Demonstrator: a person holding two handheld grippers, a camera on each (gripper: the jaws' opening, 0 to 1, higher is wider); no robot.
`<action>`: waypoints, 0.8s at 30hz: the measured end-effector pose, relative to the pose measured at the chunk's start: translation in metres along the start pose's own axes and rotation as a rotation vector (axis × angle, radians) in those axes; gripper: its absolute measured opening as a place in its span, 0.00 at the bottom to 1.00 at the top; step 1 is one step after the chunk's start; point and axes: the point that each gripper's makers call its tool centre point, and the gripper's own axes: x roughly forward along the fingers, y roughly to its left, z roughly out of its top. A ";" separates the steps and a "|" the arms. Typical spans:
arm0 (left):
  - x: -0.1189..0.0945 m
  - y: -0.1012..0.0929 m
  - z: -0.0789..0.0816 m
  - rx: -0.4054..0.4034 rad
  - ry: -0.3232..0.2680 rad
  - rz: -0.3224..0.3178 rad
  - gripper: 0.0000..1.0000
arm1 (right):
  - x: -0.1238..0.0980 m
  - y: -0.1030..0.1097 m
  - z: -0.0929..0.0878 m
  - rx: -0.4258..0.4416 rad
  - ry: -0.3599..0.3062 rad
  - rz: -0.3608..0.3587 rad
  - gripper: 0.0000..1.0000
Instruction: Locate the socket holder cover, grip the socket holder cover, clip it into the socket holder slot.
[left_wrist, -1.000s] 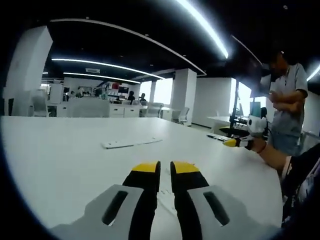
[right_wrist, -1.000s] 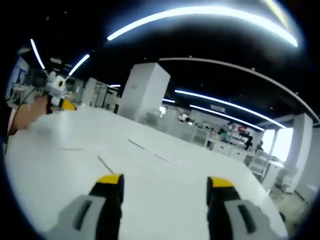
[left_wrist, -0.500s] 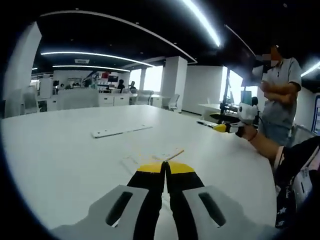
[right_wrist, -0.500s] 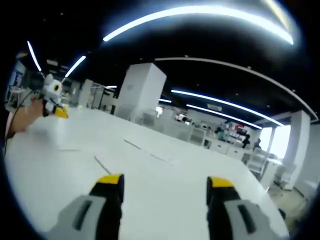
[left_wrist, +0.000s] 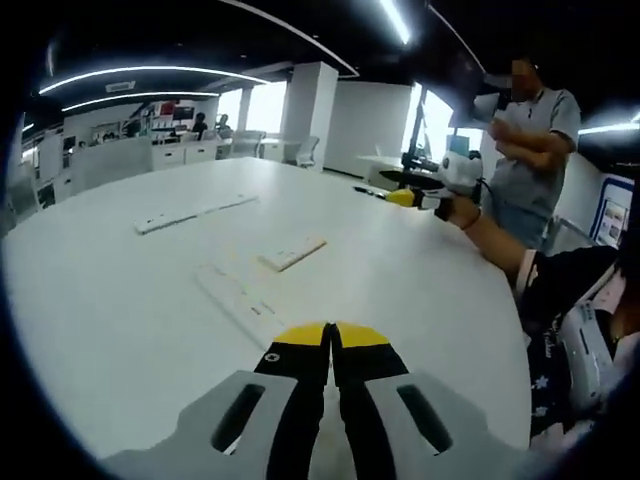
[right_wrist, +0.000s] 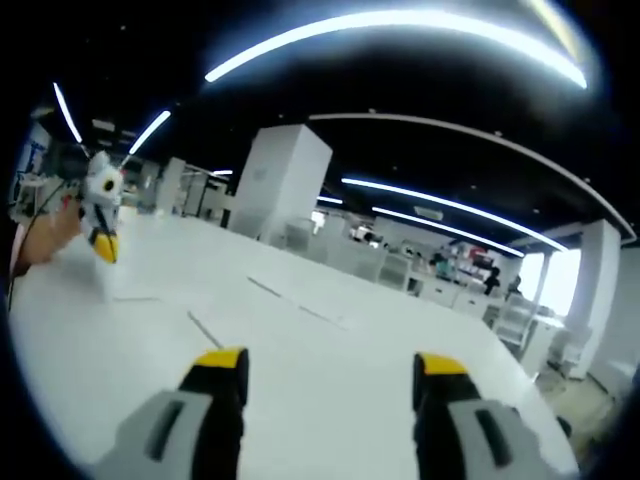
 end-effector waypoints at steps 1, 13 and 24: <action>0.001 -0.001 -0.003 0.001 0.020 -0.011 0.03 | 0.000 0.000 0.000 0.000 -0.001 0.000 0.67; 0.013 -0.013 -0.034 0.042 0.161 -0.048 0.03 | -0.001 -0.005 0.001 0.001 -0.003 -0.002 0.67; 0.015 -0.008 -0.040 0.043 0.196 -0.036 0.03 | -0.001 -0.006 0.001 0.001 -0.001 -0.004 0.67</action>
